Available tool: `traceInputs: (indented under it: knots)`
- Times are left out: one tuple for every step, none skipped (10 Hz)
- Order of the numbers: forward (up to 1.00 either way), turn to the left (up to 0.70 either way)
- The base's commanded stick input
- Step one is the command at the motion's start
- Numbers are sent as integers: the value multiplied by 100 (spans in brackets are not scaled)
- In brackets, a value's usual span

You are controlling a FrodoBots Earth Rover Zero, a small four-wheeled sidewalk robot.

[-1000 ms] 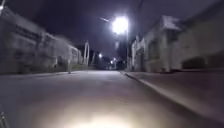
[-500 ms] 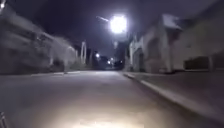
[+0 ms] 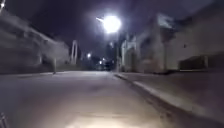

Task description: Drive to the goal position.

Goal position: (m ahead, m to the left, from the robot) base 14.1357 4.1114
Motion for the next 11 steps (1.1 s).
traceInputs:
  knots:
    - [70,-32]
    - [70,-23]
    - [70,-9]
    - [70,0]
    - [70,0]
    - [70,0]
    - [70,0]
    - [70,0]
    - [70,0]
    - [70,0]
    - [70,0]
